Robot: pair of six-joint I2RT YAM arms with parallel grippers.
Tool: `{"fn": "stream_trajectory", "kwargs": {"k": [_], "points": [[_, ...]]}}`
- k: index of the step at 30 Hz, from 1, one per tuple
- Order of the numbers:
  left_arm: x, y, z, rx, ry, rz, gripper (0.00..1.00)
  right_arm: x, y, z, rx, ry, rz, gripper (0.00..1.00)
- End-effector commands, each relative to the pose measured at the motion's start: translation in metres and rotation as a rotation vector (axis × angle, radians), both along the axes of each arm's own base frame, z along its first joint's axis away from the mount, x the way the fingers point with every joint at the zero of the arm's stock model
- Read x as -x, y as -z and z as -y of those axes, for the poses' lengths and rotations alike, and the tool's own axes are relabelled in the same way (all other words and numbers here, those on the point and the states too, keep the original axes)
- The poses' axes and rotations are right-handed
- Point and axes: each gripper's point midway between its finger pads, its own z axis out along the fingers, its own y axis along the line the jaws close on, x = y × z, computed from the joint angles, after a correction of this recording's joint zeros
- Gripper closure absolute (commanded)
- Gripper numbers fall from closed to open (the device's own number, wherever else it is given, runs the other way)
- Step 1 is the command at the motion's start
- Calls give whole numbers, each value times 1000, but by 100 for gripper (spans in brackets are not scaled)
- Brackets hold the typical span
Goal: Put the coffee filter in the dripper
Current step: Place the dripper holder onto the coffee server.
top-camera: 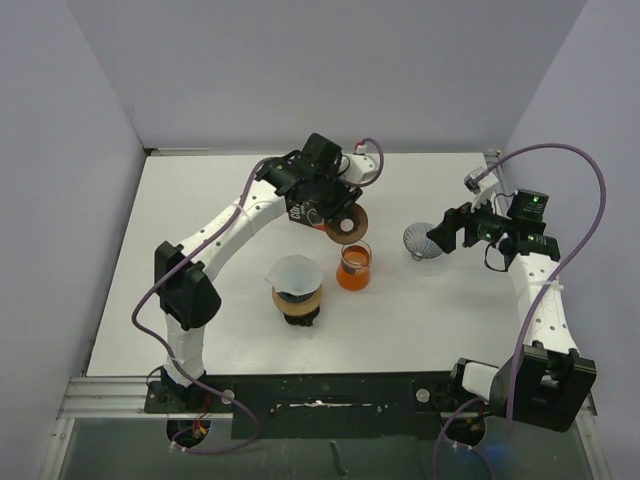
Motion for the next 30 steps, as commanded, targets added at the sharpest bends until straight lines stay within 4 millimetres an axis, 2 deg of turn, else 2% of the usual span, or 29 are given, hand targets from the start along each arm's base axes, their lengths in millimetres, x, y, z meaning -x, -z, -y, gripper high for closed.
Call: {"fn": "stream_trajectory", "kwargs": {"k": [1,11,30], "points": [[12,-18,28,106,53,-40,85,-8,-4,5,17,3,43,10],[26,26,41,66,81,-197,85,-10,2,5,16,1,21,9],[23,55,48,-24,71,-224,82,-10,6,4,10,-7,4,8]]}}
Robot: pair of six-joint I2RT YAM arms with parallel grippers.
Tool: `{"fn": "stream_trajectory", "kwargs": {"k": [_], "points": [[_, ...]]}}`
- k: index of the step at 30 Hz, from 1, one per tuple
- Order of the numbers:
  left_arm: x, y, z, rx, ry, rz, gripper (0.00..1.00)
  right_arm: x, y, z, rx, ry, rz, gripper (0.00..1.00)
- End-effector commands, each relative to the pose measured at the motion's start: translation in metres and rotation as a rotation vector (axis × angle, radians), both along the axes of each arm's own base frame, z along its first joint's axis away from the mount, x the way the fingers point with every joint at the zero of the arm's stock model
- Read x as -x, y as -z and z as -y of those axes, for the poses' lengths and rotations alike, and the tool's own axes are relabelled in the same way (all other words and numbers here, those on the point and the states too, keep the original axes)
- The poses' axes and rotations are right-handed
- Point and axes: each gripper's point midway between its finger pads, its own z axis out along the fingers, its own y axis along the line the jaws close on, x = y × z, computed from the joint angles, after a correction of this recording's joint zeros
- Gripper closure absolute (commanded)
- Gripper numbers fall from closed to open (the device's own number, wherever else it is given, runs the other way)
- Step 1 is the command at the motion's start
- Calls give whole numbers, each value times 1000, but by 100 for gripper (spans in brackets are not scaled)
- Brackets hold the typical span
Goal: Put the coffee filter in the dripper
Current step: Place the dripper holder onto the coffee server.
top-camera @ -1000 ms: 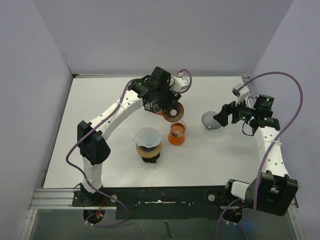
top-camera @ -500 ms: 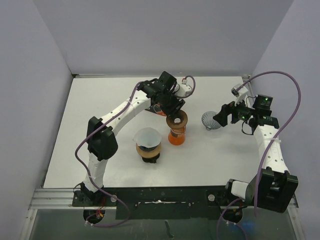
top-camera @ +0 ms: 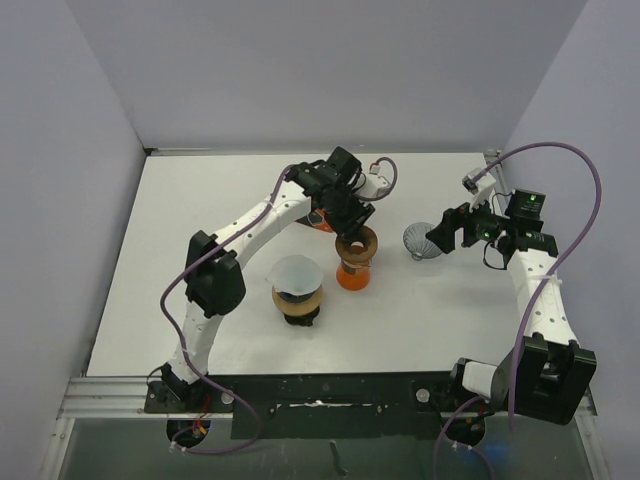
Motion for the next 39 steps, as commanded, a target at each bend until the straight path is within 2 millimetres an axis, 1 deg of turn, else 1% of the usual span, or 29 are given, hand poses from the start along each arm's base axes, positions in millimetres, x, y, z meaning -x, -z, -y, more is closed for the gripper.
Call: {"fn": "stream_trajectory", "kwargs": {"k": [1,13,21,25,28,32,39], "points": [[-3,-21,12,34,16,45,82,-6,-5,2,9,-11,35,8],[0,-7,10,-35,22,50,78,-6,-5,2,10,-12,36,7],[0,-5,8,-58,27,64,74,-6,-6,2,11,-11,38,7],[1,-7,8,-61,25,71,69,-5,-6,1,11,-12,38,7],[2,-9,7,-64,26,72,62,-6,-6,2,13,-11,39,7],[3,-11,5,-67,28,77,56,-6,-5,2,15,-11,39,7],[6,-17,4,-68,32,90,49,-6,-3,3,20,-6,35,6]]}}
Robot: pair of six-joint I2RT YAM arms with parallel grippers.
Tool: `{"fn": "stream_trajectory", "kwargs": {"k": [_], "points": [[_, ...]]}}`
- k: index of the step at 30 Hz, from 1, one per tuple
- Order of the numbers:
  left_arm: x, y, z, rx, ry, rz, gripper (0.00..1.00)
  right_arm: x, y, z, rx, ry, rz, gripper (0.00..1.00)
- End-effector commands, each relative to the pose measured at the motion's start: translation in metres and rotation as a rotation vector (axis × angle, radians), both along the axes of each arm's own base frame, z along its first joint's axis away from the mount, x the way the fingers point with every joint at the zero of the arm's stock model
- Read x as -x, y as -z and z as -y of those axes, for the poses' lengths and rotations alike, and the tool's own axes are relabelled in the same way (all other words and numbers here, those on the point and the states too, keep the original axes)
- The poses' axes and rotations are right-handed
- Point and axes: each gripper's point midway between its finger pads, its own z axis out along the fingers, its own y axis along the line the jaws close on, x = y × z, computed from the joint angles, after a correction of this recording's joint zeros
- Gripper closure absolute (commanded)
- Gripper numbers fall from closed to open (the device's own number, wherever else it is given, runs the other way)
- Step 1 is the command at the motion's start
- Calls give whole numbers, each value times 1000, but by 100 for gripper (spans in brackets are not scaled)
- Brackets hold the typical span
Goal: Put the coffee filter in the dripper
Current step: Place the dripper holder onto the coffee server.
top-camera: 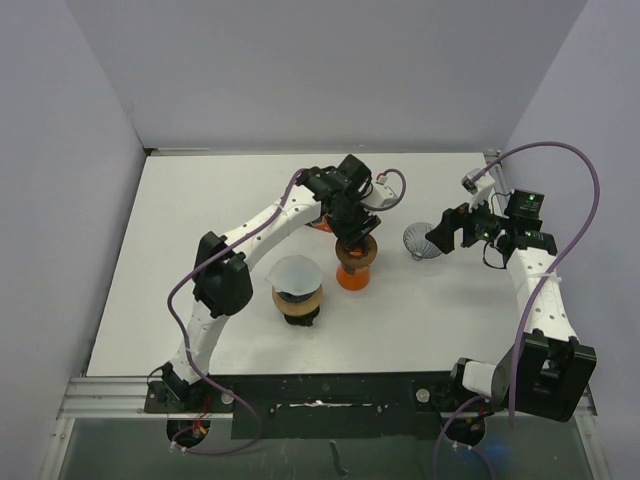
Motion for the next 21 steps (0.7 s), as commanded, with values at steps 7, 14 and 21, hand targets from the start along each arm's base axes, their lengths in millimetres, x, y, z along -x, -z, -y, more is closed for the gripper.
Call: {"fn": "stream_trajectory", "kwargs": {"k": [7,14,21], "points": [[0,-52,1,70,12,95,44,-7,-4,6,36,8,43,6],[2,-80,-3,108,14,145,39,-10,2,11,51,27,31,6],[3,-108,-13,141,6,203,37,-14,11,19,73,55,19,9]]}}
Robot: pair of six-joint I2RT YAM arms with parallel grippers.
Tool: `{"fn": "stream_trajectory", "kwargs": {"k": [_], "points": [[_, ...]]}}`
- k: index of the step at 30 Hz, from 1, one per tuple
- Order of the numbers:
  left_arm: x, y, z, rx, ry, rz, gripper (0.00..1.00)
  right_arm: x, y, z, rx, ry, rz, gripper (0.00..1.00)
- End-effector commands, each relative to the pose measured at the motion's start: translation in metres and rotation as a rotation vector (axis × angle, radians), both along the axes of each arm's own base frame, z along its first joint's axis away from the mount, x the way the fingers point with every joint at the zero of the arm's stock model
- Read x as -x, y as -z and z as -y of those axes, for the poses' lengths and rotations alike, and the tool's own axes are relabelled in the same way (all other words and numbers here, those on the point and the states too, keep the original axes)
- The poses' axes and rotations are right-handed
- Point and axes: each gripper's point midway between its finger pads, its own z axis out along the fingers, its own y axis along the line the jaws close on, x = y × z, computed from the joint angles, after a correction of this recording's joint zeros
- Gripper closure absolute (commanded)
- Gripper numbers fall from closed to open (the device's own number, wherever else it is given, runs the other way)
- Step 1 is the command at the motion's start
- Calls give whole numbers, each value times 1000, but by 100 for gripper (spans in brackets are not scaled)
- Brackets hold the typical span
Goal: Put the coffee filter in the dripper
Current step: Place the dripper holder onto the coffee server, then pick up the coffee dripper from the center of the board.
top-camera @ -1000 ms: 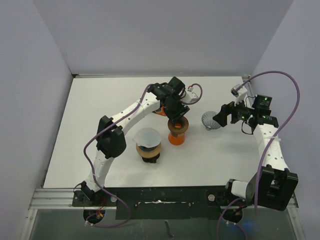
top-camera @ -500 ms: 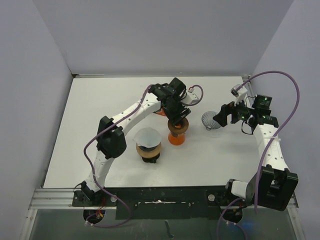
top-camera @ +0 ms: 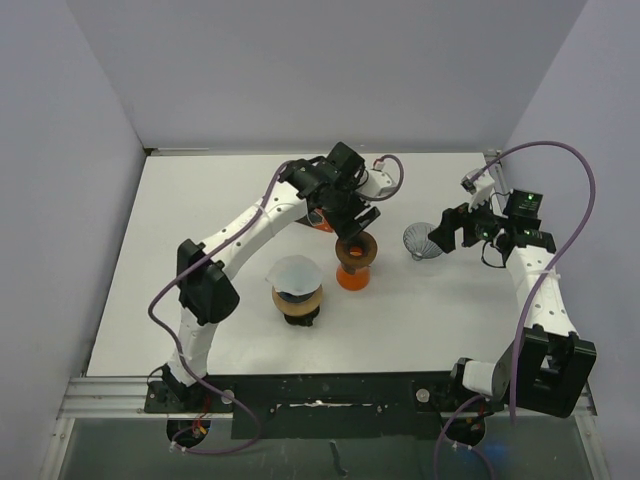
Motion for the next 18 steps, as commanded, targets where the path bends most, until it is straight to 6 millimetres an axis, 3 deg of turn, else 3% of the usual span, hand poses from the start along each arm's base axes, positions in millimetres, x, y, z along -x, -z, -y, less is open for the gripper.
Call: {"fn": "stream_trajectory", "kwargs": {"k": [1,11,18], "points": [[0,-63,-8,99,-1,123,37,-10,6,12,36,27,22,9],[-26,-103,-46,190,-60,260,36,-15,26,34,41,111,-20,14],[-50,-115,-78,269,-146,306,35,-20,43,44,55,156,-72,19]]}}
